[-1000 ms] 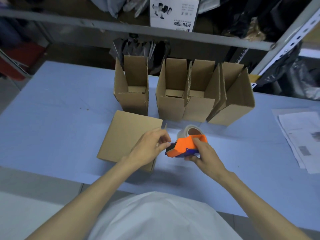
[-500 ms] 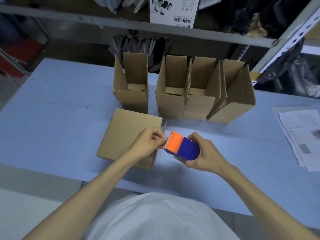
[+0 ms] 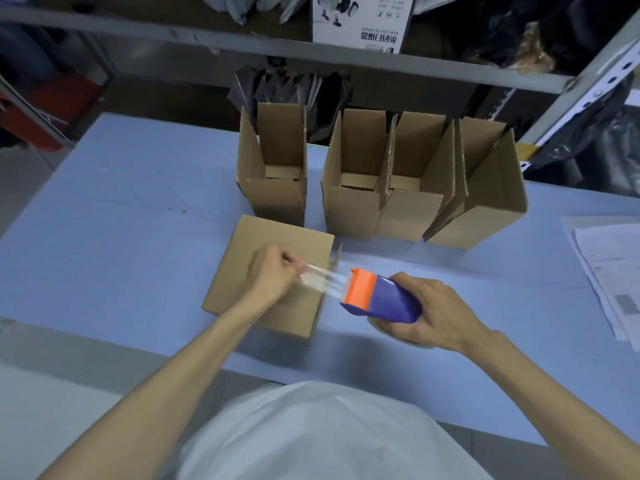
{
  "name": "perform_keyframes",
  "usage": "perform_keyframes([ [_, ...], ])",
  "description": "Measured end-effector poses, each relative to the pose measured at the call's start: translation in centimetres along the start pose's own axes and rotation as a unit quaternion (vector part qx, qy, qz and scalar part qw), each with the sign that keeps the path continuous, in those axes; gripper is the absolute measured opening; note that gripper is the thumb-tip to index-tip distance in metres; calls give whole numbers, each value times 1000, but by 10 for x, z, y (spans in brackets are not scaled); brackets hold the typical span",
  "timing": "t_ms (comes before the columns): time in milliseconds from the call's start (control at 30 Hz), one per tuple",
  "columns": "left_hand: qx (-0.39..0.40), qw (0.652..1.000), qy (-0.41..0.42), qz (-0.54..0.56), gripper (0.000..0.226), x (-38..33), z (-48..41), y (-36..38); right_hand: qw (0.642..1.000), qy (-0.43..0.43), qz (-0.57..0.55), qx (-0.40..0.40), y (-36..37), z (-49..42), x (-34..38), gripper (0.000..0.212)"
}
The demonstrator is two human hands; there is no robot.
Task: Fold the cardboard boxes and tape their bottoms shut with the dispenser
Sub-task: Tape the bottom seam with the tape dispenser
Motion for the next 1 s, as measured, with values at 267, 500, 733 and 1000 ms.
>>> perform_keyframes([
  [267, 19, 999, -26, 2, 17, 28, 4, -5, 996, 65, 45, 48, 17, 12, -30, 46],
  [500, -30, 998, -11, -49, 18, 25, 12, 0, 995, 56, 67, 46, 24, 9, -34, 51],
  [733, -44, 997, -10, -65, 18, 34, 15, 0, 995, 60, 57, 61, 34, 12, -33, 50],
  [1000, -66, 994, -5, -90, 23, 31, 17, 4, 992, 70, 66, 76, 41, 7, -33, 48],
])
Point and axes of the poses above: each hand's wrist, its own z-axis away from the middle knuckle, its own y-axis out of the palm, x = y × z, the point moved 10 cm from there along -z, towards the middle knuckle, and after that the axes turned 8 degrees about x, right-handed, at the moved point
